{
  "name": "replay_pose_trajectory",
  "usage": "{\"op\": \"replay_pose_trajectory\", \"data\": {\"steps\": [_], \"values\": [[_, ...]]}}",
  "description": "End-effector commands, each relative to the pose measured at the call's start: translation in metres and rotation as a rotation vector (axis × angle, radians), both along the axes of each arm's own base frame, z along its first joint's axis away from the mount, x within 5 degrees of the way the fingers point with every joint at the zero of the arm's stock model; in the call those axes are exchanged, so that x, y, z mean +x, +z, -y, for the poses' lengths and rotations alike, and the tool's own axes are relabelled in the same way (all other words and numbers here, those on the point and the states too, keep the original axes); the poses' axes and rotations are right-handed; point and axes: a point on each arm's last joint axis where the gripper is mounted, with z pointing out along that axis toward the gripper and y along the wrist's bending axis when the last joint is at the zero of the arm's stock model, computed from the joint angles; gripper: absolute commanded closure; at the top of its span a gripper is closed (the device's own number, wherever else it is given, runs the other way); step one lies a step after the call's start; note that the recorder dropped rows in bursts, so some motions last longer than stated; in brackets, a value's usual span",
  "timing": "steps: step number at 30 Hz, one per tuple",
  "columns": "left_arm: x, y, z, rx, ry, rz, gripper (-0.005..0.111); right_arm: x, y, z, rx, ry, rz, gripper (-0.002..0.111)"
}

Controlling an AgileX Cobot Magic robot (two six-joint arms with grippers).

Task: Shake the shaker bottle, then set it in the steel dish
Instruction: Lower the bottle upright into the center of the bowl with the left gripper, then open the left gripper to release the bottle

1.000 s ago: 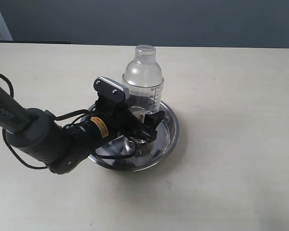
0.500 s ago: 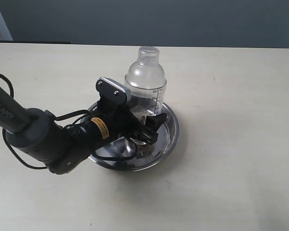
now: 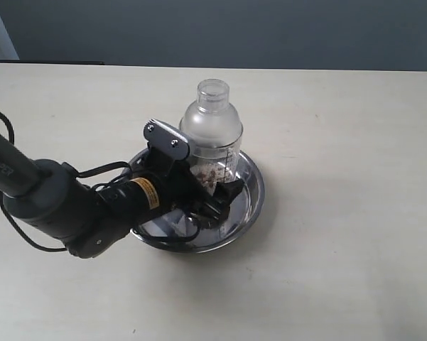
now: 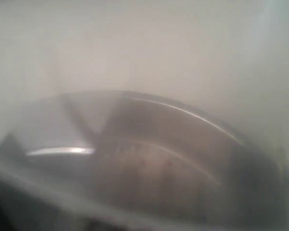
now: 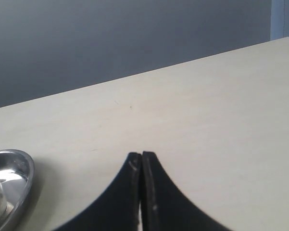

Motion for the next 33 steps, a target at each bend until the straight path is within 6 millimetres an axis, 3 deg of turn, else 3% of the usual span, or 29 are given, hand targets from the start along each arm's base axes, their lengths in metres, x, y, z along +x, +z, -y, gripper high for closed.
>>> {"op": "replay_pose_trajectory", "data": {"steps": [1, 8, 25, 33], "values": [[-0.002, 0.007, 0.000, 0.004, -0.016, 0.011, 0.014, 0.000, 0.001, 0.000, -0.005, -0.005, 0.012, 0.109], [-0.013, 0.019, -0.014, 0.007, -0.001, 0.022, 0.014, 0.000, 0.001, 0.000, -0.005, -0.005, 0.012, 0.109], [-0.016, 0.056, -0.011, -0.111, -0.039, 0.150, 0.014, 0.000, 0.001, 0.000, -0.002, -0.005, 0.012, 0.109], [-0.015, 0.084, -0.018, -0.164, 0.011, 0.227, 0.014, 0.000, 0.001, 0.000, -0.002, -0.005, 0.012, 0.109]]}}
